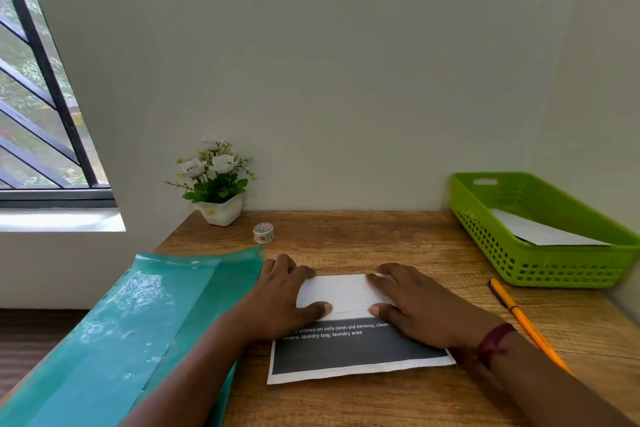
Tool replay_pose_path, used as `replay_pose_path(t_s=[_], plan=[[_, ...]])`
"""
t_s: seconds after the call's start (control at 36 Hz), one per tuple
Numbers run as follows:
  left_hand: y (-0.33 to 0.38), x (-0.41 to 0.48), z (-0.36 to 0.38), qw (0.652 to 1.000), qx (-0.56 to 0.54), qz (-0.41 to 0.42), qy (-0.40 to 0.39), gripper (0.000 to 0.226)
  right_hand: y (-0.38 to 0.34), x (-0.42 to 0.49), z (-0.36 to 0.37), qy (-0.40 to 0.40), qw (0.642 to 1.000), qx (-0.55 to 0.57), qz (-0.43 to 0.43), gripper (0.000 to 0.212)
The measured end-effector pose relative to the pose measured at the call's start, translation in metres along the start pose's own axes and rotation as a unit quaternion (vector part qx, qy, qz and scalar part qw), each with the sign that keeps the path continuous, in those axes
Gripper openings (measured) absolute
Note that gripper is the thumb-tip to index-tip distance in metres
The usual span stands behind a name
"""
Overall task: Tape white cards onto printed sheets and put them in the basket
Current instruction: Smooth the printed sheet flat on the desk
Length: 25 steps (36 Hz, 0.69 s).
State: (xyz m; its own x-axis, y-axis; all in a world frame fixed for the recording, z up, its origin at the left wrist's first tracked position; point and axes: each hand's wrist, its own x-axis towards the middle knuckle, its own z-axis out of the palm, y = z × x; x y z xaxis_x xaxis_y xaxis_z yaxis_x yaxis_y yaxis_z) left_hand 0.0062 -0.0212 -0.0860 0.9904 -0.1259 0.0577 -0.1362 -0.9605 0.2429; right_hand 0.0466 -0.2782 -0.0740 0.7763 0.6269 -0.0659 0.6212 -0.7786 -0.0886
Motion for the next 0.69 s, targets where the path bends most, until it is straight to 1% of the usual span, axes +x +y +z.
replay_pose_path(t_s=[0.14,0.28,0.39,0.5,0.61,0.69], plan=[[0.001,0.0,0.0,1.0,-0.009,0.0,0.005,0.077,0.001,0.001,0.0,0.008,1.0,0.004,-0.004,0.064],[0.004,-0.002,-0.003,0.999,-0.025,0.015,0.029,0.074,0.001,0.001,0.0,0.031,0.999,0.021,-0.013,0.066],[0.007,-0.002,-0.006,0.997,-0.043,0.036,0.057,0.07,0.003,0.001,0.0,0.092,0.995,0.032,-0.024,0.074],[0.009,-0.003,-0.011,0.993,-0.057,0.046,0.096,0.062,0.004,0.001,-0.001,0.158,0.987,0.011,-0.03,0.081],[0.009,-0.005,-0.015,0.985,-0.071,0.059,0.143,0.05,0.004,0.002,-0.001,0.195,0.98,0.005,-0.035,0.081],[0.012,-0.007,-0.021,0.979,-0.079,0.065,0.174,0.046,0.006,0.002,-0.003,0.226,0.973,0.005,-0.039,0.075]])
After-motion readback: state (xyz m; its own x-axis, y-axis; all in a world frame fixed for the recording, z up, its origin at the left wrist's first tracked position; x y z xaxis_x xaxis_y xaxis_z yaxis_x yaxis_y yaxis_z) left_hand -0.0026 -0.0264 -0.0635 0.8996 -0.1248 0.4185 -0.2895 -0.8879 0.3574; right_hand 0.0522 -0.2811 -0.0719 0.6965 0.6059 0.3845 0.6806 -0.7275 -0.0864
